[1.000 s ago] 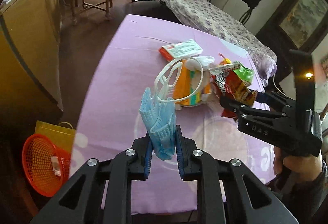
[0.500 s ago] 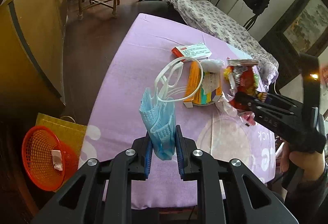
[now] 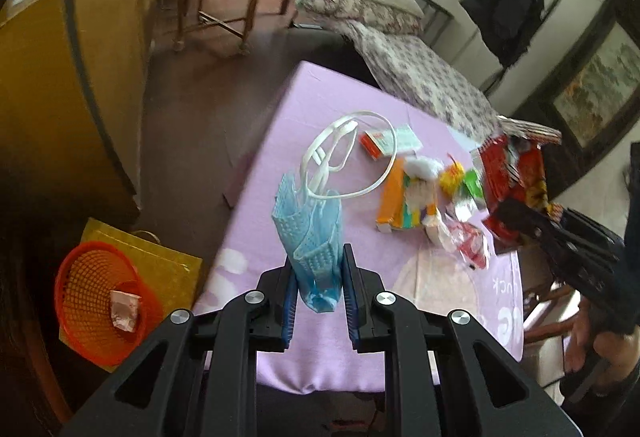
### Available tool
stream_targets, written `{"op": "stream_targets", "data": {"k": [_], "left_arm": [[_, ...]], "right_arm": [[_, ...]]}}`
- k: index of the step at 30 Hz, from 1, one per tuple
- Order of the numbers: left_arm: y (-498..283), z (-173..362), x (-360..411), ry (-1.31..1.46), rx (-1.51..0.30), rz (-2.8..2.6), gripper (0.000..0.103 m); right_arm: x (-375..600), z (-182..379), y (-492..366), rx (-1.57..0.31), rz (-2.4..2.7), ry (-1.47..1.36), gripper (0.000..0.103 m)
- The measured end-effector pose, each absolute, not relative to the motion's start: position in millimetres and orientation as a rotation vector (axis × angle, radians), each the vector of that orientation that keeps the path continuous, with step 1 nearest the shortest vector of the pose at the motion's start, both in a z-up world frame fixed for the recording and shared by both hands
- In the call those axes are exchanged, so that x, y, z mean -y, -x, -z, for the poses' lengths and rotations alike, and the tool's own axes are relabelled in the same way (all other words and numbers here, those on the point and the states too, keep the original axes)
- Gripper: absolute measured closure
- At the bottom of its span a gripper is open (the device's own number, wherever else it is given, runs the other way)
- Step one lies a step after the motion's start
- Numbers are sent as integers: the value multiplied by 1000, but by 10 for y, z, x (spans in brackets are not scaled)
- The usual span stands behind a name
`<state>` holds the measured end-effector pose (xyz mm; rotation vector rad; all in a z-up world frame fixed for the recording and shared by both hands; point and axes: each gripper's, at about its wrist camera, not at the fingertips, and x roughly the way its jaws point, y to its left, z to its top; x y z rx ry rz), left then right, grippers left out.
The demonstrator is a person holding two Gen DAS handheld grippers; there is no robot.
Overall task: Collect trash
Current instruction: 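Grasp the blue face mask with the left gripper while the right gripper grasps the red snack bag, then carry the mask and snack bag to the red basket and release both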
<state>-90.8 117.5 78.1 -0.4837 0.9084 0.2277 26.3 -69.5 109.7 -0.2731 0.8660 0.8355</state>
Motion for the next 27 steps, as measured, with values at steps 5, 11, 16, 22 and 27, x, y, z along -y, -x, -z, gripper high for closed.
{"op": "stream_targets", "data": {"k": [5, 11, 16, 22, 27], "left_arm": [[1249, -914, -1525, 539, -851, -313, 83], [1709, -865, -2021, 631, -816, -429, 83], [2082, -612, -2513, 739, -838, -558, 83], [2455, -226, -3070, 875, -876, -665, 83], [2614, 62, -3417, 955, -903, -732, 83]], "right_arm": [[284, -1258, 69, -848, -964, 311, 70], [-371, -1203, 459, -865, -1079, 406, 70], [-1076, -964, 788, -926, -1187, 524, 70], [-1740, -606, 1021, -1017, -1270, 645, 70], [-2191, -192, 1166, -1099, -1314, 774, 70]]}}
